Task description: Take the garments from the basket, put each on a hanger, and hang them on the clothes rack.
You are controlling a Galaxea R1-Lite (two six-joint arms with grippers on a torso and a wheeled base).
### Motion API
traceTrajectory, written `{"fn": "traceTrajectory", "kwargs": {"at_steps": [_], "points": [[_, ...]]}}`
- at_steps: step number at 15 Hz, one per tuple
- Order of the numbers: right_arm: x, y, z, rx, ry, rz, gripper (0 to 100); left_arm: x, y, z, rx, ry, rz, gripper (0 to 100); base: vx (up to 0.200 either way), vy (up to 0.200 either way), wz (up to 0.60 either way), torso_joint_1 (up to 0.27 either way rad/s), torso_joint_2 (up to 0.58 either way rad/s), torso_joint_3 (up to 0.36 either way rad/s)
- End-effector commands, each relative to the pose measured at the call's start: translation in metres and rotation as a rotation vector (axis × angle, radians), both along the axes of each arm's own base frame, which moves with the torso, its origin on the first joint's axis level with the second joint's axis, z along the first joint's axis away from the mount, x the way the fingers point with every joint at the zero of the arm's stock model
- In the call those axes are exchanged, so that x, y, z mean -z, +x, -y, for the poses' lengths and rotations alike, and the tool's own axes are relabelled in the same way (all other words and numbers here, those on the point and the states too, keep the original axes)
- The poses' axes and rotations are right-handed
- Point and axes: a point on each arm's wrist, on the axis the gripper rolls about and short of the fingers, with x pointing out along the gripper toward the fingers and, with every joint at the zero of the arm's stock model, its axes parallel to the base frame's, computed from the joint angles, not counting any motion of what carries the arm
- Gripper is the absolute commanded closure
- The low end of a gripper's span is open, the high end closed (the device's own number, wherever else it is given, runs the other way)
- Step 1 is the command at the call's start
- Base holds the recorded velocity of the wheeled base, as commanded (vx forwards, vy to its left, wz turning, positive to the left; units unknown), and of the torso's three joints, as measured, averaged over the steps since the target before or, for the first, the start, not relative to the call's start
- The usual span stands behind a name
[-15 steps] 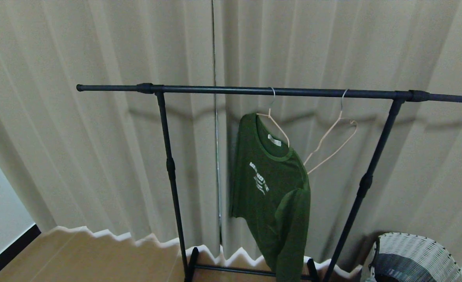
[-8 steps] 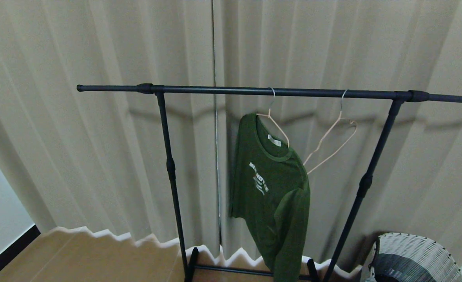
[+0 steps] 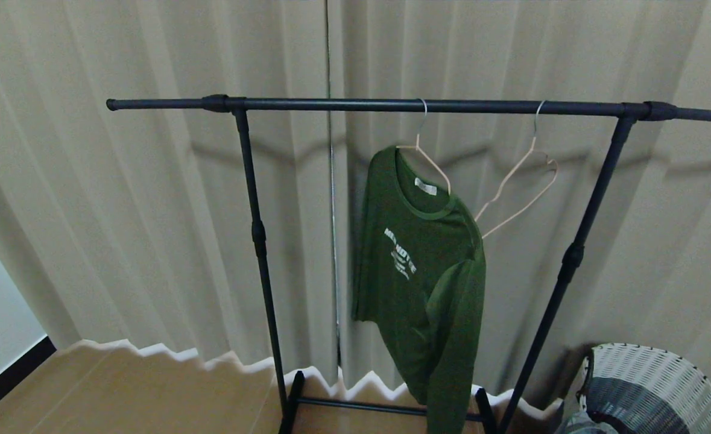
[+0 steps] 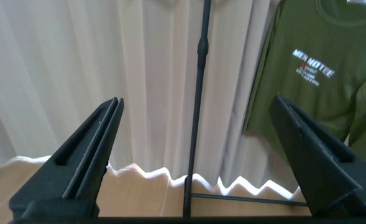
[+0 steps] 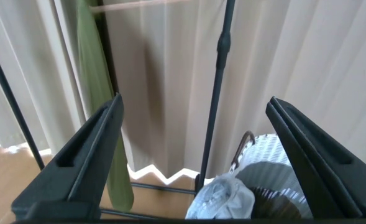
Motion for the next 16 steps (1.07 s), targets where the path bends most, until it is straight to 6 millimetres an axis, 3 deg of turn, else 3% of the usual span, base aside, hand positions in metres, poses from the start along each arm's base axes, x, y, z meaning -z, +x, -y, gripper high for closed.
{"fn": "traceTrajectory", "kwargs": {"at_steps": [1,12,16], "points": [[0.0000,-0.0001,0.0000,-0.001,-0.001,0.001,0,0.0000,0.0000,0.0000,0.000,-0.001,0.000,0,0.000,0.000,0.00,-0.163,0.49,0.310],[0.0000,-0.0001,0.0000,0.001,0.000,0.001,0,0.0000,0.0000,-0.0001,-0.002,-0.014,0.000,0,0.000,0.000,0.00,-0.123,0.47,0.339],[0.0000,-0.0001,0.0000,0.001,-0.001,0.001,0,0.0000,0.0000,-0.0001,-0.002,-0.017,0.000,0,0.000,0.000,0.00,-0.023,0.14,0.108]]}}
